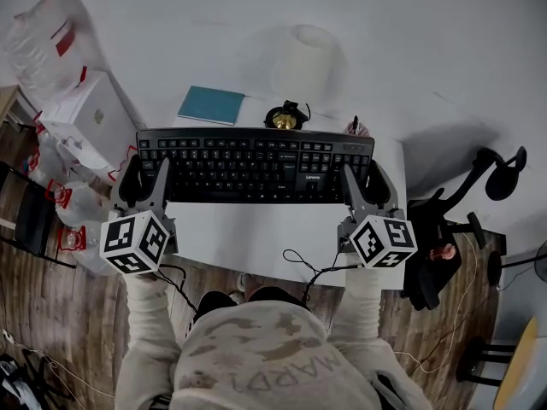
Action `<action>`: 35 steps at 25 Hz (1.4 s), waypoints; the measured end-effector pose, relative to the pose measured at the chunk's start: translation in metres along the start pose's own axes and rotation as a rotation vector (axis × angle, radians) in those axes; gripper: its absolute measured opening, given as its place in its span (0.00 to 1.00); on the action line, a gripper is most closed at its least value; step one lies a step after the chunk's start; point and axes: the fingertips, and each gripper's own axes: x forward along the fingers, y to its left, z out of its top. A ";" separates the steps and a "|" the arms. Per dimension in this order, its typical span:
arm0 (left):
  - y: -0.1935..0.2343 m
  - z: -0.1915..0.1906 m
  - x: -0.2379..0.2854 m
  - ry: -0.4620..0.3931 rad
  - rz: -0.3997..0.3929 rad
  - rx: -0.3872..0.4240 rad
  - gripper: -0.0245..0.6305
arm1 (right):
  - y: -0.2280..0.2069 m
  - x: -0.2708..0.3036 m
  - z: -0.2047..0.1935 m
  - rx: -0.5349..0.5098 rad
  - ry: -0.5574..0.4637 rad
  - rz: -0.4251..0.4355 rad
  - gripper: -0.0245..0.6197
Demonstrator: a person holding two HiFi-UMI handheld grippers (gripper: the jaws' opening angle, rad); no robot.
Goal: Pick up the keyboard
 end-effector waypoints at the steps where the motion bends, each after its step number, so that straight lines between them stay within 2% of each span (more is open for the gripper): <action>1: 0.000 0.003 -0.001 -0.005 -0.003 0.002 0.46 | 0.001 -0.001 0.002 -0.001 -0.005 -0.002 0.45; 15: -0.011 0.035 -0.010 -0.078 -0.055 0.025 0.46 | 0.010 -0.028 0.034 -0.021 -0.089 -0.039 0.45; 24: -0.033 0.057 -0.017 -0.129 -0.072 0.052 0.46 | 0.001 -0.048 0.055 -0.025 -0.138 -0.049 0.45; 35: -0.050 0.057 -0.040 -0.155 -0.075 0.064 0.46 | -0.002 -0.078 0.060 -0.031 -0.175 -0.048 0.45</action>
